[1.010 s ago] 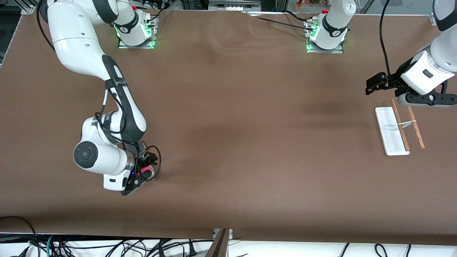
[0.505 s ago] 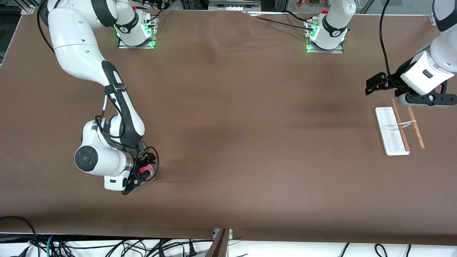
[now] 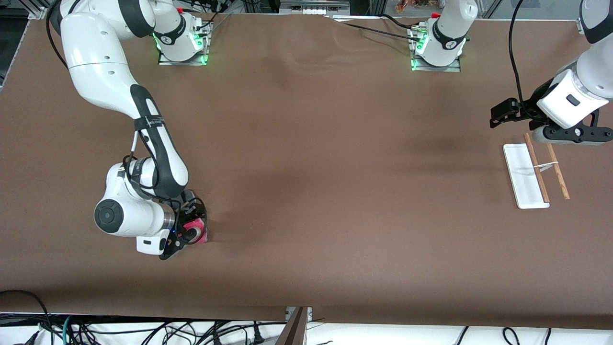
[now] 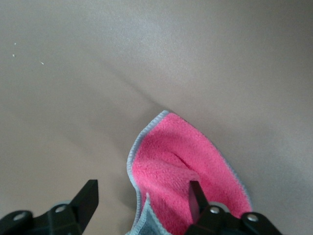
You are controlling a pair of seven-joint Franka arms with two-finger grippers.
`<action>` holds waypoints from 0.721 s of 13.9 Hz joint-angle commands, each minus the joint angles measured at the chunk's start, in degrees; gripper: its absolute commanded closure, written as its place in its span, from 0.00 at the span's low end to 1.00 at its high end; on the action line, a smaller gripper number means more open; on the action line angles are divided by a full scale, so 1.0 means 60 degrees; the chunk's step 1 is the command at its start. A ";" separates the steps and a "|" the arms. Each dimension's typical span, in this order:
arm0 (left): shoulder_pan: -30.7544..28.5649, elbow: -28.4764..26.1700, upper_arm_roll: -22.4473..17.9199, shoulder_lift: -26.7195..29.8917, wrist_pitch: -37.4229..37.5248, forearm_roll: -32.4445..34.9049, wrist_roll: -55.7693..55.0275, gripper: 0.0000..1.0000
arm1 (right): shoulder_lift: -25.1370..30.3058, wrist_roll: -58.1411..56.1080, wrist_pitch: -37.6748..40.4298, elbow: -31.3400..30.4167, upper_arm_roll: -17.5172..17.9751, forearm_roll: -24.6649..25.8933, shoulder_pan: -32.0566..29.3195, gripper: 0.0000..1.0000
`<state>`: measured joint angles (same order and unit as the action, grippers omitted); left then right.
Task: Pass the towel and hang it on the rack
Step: 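Close the right gripper on the towel's pink corner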
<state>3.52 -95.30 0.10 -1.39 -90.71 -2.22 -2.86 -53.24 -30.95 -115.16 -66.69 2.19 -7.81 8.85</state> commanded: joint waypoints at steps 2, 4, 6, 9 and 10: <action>-0.0075 0.0298 0.0013 -0.0149 0.0221 -0.0025 0.0198 0.00 | 0.0128 -0.0203 0.0413 -0.0091 0.0089 -0.0265 -0.0113 0.26; -0.0075 0.0298 0.0013 -0.0164 0.0221 -0.0025 0.0228 0.00 | 0.0187 -0.0203 0.0588 -0.0091 0.0074 -0.0265 -0.0127 0.29; -0.0075 0.0298 0.0013 -0.0164 0.0192 -0.0011 0.0257 0.00 | 0.0187 -0.0232 0.0692 -0.0091 0.0060 -0.0265 -0.0127 0.29; -0.0133 0.0298 0.0013 -0.0164 0.0178 -0.0040 0.0257 0.00 | 0.0201 -0.0291 0.1144 -0.0208 0.0030 -0.0193 -0.0113 0.44; -0.0133 0.0298 0.0013 -0.0164 0.0177 -0.0040 0.0257 0.00 | 0.0245 -0.0305 0.1103 -0.0397 0.0030 -0.0149 -0.0127 0.55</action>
<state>3.27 -95.30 0.07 -1.41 -90.71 -2.22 -2.86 -53.01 -31.36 -109.44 -66.80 2.19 -8.18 8.54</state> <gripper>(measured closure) 0.000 0.436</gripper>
